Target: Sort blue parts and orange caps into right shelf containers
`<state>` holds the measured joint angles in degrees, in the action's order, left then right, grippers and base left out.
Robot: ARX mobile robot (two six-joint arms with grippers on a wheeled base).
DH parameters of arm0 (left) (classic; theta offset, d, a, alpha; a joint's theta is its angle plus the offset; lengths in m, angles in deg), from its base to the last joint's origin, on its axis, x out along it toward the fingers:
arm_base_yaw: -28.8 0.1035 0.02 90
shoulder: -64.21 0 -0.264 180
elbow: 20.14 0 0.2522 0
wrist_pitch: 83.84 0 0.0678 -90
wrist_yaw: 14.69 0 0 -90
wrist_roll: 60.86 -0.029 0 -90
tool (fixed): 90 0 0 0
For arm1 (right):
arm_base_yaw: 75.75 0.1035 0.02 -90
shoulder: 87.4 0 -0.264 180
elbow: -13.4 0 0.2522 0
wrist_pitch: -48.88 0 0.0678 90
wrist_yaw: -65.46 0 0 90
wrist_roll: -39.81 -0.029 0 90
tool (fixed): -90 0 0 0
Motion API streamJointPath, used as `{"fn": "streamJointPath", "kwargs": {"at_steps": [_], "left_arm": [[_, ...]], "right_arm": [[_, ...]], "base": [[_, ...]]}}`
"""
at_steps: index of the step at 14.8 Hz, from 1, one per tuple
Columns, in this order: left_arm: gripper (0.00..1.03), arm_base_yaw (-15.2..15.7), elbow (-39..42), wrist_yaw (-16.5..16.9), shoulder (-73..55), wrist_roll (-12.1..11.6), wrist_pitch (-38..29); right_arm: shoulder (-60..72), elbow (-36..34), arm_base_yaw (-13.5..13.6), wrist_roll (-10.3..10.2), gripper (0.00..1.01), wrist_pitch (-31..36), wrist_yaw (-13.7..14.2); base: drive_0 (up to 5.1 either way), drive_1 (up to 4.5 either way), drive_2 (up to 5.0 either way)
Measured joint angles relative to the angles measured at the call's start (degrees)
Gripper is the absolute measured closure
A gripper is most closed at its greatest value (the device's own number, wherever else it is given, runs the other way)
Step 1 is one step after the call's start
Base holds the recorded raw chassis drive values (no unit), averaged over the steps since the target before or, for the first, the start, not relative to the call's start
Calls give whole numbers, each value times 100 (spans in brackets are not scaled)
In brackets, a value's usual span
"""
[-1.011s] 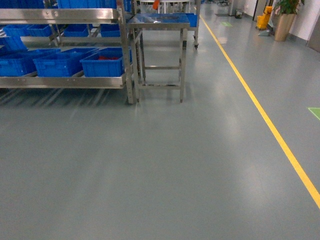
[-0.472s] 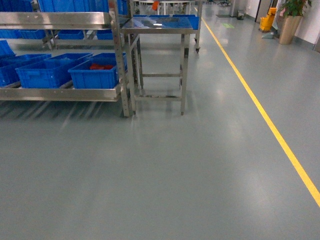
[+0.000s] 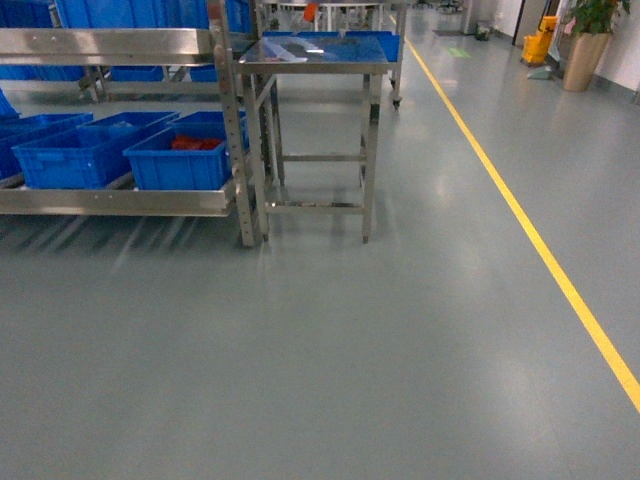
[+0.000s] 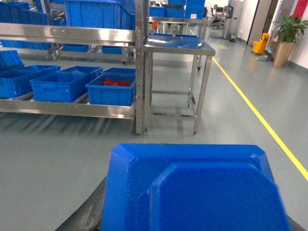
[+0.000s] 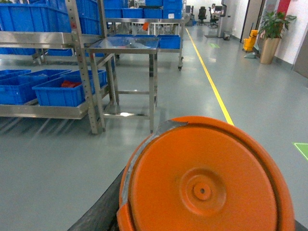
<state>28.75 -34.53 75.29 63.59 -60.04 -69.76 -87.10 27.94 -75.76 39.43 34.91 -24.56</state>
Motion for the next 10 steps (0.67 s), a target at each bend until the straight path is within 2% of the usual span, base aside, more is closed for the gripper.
{"fn": "streamJointPath", "kwargs": {"at_steps": [10], "left_arm": [[60,0,0,-2,0,-2,4]], "right_arm": [[0,0,0,0,57,0,-2]], "base": [[-3,416,-423]]}}
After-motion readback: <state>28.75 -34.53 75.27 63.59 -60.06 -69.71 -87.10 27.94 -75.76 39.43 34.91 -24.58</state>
